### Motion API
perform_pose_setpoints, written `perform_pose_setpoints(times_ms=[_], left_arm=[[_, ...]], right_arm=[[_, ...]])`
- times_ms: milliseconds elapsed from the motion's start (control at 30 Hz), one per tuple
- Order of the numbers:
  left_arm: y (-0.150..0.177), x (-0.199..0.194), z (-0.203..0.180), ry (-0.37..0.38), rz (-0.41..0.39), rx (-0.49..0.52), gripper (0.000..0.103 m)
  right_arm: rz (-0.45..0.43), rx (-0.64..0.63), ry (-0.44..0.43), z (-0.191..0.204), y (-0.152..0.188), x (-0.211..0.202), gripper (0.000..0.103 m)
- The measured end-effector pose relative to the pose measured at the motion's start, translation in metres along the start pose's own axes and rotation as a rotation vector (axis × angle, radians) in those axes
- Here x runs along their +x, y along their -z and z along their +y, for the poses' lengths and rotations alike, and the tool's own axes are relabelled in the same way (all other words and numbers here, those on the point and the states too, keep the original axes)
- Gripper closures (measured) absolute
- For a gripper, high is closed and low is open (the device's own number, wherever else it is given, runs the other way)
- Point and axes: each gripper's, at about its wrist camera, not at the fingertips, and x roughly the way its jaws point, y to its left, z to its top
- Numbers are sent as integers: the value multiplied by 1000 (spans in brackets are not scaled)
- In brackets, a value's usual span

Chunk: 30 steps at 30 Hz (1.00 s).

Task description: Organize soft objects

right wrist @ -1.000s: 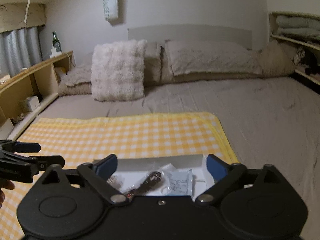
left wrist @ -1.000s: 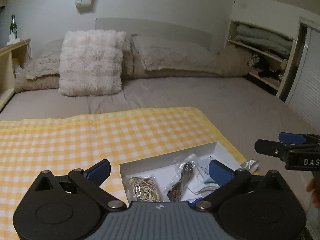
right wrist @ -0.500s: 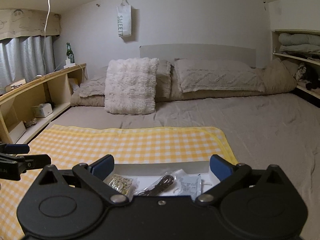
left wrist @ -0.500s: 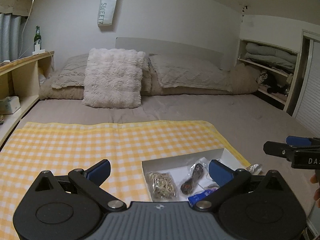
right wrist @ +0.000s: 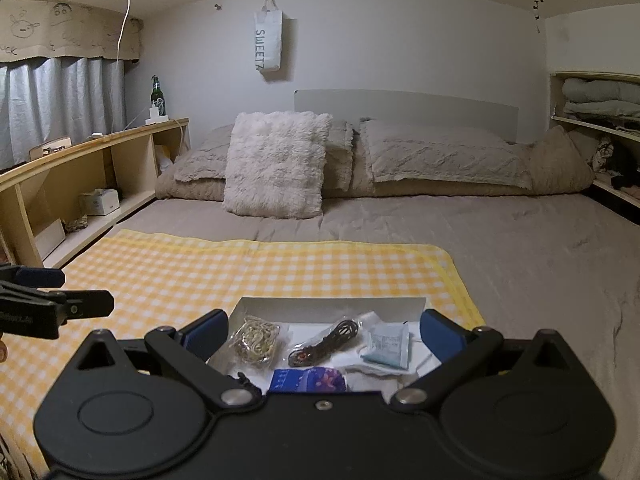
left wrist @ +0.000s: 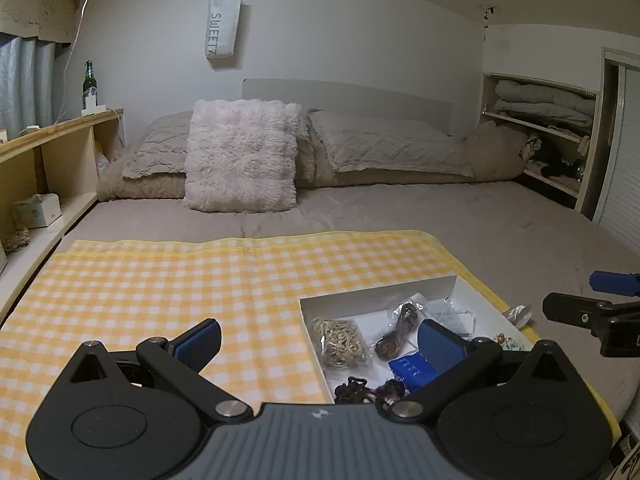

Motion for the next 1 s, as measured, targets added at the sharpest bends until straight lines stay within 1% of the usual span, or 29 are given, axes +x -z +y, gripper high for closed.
perform_pose_setpoints(times_ms=[267,367,533,700,1000], left_arm=[[15,-9,-2,-24,-2,24,0],[20,-11,0,-26,1,19,0],[24,-14,2,-41,0,21,0],[27,-15,5,-32,7,0,0],[27,-16,7,-28,3,7,0]], right_arm=[[-10,-16,14,9,12,-9,0],[-9,-11,7,11,15,-11,0],[-10,-11,27,14,18,-14,0],[-6,-28,23,17,20,-16,0],[3,-23,32,16,21,-15,0]])
